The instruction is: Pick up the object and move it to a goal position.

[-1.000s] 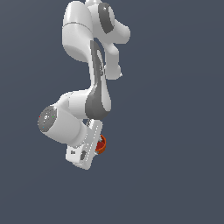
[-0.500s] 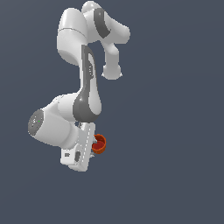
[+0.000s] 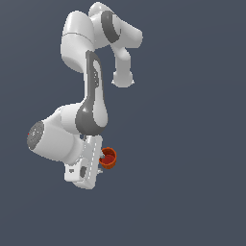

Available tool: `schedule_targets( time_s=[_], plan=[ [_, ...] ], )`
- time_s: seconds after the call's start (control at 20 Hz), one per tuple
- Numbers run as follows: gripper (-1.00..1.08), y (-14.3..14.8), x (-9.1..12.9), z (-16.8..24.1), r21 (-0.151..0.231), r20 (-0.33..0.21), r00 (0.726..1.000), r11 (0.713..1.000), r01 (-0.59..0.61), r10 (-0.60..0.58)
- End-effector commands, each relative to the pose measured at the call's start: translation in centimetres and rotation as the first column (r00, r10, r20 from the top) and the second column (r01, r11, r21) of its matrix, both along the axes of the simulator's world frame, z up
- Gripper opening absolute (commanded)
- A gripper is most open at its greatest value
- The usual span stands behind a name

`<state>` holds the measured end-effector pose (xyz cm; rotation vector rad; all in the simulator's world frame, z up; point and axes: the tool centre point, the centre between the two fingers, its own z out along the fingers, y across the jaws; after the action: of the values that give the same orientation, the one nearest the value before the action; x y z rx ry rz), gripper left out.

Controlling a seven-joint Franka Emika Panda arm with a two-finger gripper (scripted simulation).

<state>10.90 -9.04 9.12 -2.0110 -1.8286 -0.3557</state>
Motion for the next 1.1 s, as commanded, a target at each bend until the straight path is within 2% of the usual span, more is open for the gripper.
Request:
schedule_targets(
  time_s=[0.0,0.5,0.55,1.05],
  plan=[
    [0.28,0.1,0.0,-0.1,0.000,0.000,1.000,1.000,0.000,0.000],
    [0.28,1.4,-0.3,-2.6,0.002,0.002,1.000,1.000,-0.004,0.004],
    [-1.00,1.4,-0.3,-2.6,0.002,0.002,1.000,1.000,-0.004,0.004],
    [-1.00,1.4,-0.3,-2.6,0.002,0.002,1.000,1.000,-0.004,0.004]
  ],
)
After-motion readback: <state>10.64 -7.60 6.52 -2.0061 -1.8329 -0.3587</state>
